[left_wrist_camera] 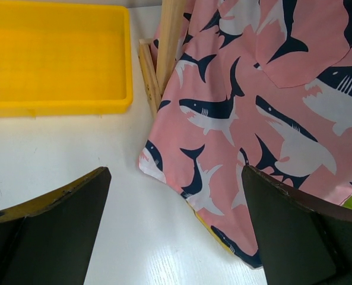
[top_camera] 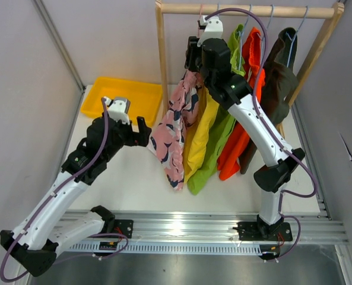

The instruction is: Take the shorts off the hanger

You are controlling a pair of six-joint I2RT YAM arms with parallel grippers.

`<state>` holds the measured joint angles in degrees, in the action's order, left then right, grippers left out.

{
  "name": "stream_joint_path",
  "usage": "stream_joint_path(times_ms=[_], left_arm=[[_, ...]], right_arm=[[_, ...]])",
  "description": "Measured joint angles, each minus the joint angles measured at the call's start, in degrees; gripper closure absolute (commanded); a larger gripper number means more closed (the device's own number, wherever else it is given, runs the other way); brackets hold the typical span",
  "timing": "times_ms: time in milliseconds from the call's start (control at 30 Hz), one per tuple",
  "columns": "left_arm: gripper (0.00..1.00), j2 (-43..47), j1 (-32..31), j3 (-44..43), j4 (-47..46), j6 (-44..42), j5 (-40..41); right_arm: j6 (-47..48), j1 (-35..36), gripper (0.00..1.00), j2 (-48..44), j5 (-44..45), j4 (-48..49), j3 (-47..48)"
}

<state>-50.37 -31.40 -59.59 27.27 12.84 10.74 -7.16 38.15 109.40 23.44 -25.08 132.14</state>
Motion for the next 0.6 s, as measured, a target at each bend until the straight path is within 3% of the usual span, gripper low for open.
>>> stream_joint_path(times_ms=[167,433,600], left_arm=[[0.01,-3.4,-1.9,-5.4,1.3,-1.6,-1.0],[0.01,-10.2,-13.5,-24.7,2.0,-4.9,-4.0],[0.01,-12.4,-16.8,-32.1,3.1,-5.3,-5.0]], right_arm=[[1.7,1.9,1.0,-0.1,0.8,-0.5,3.0],[4.2,6.1,1.0,-2.4,2.7,0.2,3.3],[4.3,6.6,1.0,-3.9,2.7,0.5,2.8]])
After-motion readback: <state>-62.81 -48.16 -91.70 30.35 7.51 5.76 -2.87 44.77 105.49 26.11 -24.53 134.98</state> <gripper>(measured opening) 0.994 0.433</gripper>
